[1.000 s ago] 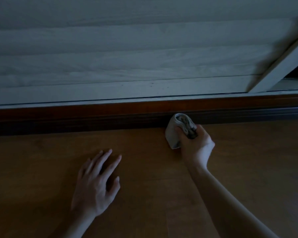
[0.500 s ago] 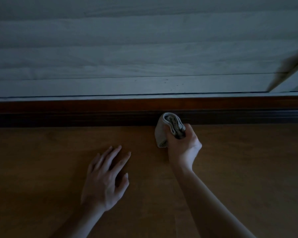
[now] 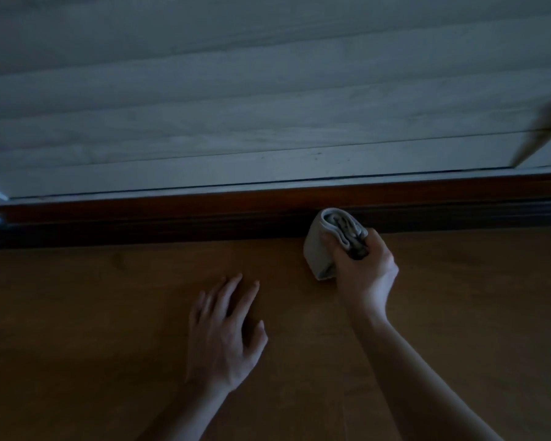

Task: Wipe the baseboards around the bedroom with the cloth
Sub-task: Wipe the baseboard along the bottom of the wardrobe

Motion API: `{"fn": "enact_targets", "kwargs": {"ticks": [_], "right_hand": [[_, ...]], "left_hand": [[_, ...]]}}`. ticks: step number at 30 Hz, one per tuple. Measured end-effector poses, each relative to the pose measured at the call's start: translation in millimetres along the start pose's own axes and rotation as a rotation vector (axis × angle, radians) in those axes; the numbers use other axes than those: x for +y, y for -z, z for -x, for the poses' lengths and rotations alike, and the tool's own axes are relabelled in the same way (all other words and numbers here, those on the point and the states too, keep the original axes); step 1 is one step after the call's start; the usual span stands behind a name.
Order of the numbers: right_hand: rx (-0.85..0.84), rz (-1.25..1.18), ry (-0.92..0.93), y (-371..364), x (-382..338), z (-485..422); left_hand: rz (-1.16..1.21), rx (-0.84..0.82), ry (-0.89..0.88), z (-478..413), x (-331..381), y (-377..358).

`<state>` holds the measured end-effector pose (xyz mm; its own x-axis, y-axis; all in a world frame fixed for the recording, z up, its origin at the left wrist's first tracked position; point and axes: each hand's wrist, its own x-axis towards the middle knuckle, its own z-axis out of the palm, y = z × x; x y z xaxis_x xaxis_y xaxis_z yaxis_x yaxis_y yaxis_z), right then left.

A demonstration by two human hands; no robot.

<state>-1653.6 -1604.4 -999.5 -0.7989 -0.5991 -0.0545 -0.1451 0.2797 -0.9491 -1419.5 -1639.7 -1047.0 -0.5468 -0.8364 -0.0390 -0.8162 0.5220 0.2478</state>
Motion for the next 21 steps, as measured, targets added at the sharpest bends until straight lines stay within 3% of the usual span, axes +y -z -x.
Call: {"fn": "enact_targets", "kwargs": {"ticks": [2,8,17,21], "right_hand": [[0.019,-0.006,0.037,12,-1,-5],[0.027,0.137,0.143,38,6,-28],[0.276,0.167,0.062,97,27,-52],[0.128,0.181,0.143,67,19,-42]], "left_hand": [[-0.015,0.006,0.018,-5,24,-5],[0.061,-0.002,-0.203,-25,97,-23],[0.008,0.037,-0.221,-33,120,-34],[-0.002,0.044,-0.217,-33,122,-35]]}}
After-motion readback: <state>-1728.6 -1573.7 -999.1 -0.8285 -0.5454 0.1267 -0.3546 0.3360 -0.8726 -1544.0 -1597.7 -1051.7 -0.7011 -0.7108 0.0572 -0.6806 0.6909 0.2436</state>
